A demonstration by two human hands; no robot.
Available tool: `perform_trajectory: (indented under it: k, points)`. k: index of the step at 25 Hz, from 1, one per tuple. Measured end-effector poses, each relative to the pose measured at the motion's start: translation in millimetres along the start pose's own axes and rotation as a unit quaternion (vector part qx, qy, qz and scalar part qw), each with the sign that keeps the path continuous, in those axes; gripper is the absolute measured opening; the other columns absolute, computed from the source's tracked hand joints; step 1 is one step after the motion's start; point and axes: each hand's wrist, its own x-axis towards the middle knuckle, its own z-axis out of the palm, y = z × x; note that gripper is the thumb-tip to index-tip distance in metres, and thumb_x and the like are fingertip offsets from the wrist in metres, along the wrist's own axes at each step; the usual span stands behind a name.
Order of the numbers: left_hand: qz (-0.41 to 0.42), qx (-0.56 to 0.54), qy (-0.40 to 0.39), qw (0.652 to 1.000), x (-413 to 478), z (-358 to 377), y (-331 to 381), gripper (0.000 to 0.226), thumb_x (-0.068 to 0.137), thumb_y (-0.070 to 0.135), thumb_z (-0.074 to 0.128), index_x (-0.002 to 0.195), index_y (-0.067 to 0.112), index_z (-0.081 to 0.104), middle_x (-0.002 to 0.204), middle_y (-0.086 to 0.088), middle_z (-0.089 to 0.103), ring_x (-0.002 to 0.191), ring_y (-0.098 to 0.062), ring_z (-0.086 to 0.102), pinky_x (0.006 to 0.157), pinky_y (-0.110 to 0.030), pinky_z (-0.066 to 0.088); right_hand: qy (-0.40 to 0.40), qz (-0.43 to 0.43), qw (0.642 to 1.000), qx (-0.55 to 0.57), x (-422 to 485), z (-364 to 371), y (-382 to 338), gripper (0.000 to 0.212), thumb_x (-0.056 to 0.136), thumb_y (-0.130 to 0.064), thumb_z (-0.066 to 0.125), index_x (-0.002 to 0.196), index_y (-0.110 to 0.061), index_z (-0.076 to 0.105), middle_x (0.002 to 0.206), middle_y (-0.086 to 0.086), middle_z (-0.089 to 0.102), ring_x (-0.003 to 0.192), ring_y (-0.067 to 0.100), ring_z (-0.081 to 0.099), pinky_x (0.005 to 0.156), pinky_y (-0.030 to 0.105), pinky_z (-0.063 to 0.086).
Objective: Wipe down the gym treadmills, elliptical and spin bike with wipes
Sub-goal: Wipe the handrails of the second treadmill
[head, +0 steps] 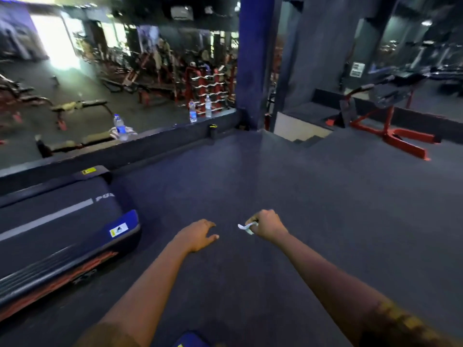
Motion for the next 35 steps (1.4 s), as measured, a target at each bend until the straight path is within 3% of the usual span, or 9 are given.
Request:
perform_trajectory:
  k: [6,10,16,20,23,25,31,35]
  points:
    - [-0.071,-0.043,0.024,0.996,48.7,1.8,15.0,0.051,0.099,0.037,0.043,0.143,0.011,0.037,0.144,-0.010,0.041,0.132,-0.023,0.039,0.108,-0.027,0.027,-0.004,-0.067,0.997,0.035,75.4,-11.8,30.9,0.015,0.081,-0.016,0.061,0.080,-0.019,0.075,0.085,0.007,0.072,0.079,0.022,0.066,0.068,0.029,0.052]
    - [-0.167,-0.066,0.048,0.983,34.7,-17.1,-29.2,0.051,0.098,0.038,0.045,0.142,0.013,0.038,0.144,-0.009,0.041,0.132,-0.023,0.040,0.110,-0.031,0.028,-0.070,-0.158,0.984,0.051,120.7,-18.8,-21.9,0.019,0.080,-0.012,0.058,0.082,-0.020,0.075,0.082,0.007,0.072,0.068,0.016,0.058,0.062,0.022,0.045]
    - [-0.298,-0.108,0.114,0.941,2.1,-34.4,-137.3,0.049,0.097,0.034,0.049,0.142,0.016,0.040,0.141,-0.011,0.046,0.129,-0.024,0.044,0.106,-0.028,0.032,-0.126,-0.294,0.945,0.073,195.8,26.2,-134.2,0.028,0.078,-0.006,0.057,0.097,-0.016,0.075,0.086,0.010,0.073,0.077,0.014,0.063,0.065,0.022,0.044]
    - [-0.396,-0.143,0.175,0.890,-27.0,-45.6,-217.7,0.048,0.097,0.031,0.049,0.140,0.011,0.041,0.143,-0.010,0.043,0.132,-0.023,0.040,0.105,-0.025,0.028,-0.184,-0.360,0.913,0.050,248.8,75.0,-235.5,0.026,0.080,-0.008,0.057,0.099,-0.016,0.074,0.090,0.012,0.073,0.073,0.007,0.057,0.066,0.022,0.044]
    - [-0.484,-0.171,0.188,0.837,-62.9,-50.5,-275.7,0.049,0.097,0.029,0.049,0.141,0.008,0.039,0.144,-0.012,0.042,0.133,-0.022,0.038,0.105,-0.022,0.023,-0.240,-0.428,0.869,0.059,277.4,113.6,-327.1,0.020,0.081,-0.009,0.064,0.098,-0.012,0.074,0.085,0.013,0.073,0.049,-0.011,0.051,0.053,0.009,0.038]
    - [-0.529,-0.186,0.215,0.800,-93.6,-52.3,-306.7,0.048,0.097,0.028,0.050,0.139,0.008,0.041,0.143,-0.012,0.043,0.133,-0.021,0.039,0.105,-0.021,0.023,-0.271,-0.474,0.835,0.067,283.3,139.2,-387.7,0.018,0.080,-0.010,0.069,0.097,-0.011,0.074,0.085,0.011,0.073,0.040,-0.016,0.046,0.050,0.009,0.037]
    - [-0.654,-0.204,0.239,0.689,-197.0,-43.5,-365.3,0.050,0.097,0.036,0.046,0.140,0.011,0.040,0.143,-0.012,0.044,0.133,-0.024,0.040,0.107,-0.025,0.025,-0.340,-0.594,0.729,0.025,238.7,218.8,-529.4,0.017,0.079,-0.016,0.070,0.095,-0.011,0.075,0.081,0.013,0.072,0.040,-0.013,0.047,0.050,0.010,0.035]
    - [-0.727,-0.205,0.255,0.604,-276.4,-31.5,-407.7,0.050,0.098,0.038,0.045,0.140,0.011,0.041,0.142,-0.012,0.045,0.133,-0.025,0.040,0.108,-0.028,0.028,-0.388,-0.659,0.643,0.034,187.2,270.4,-625.6,0.013,0.080,-0.016,0.066,0.082,-0.009,0.076,0.072,0.010,0.072,0.040,-0.008,0.049,0.046,0.009,0.035]
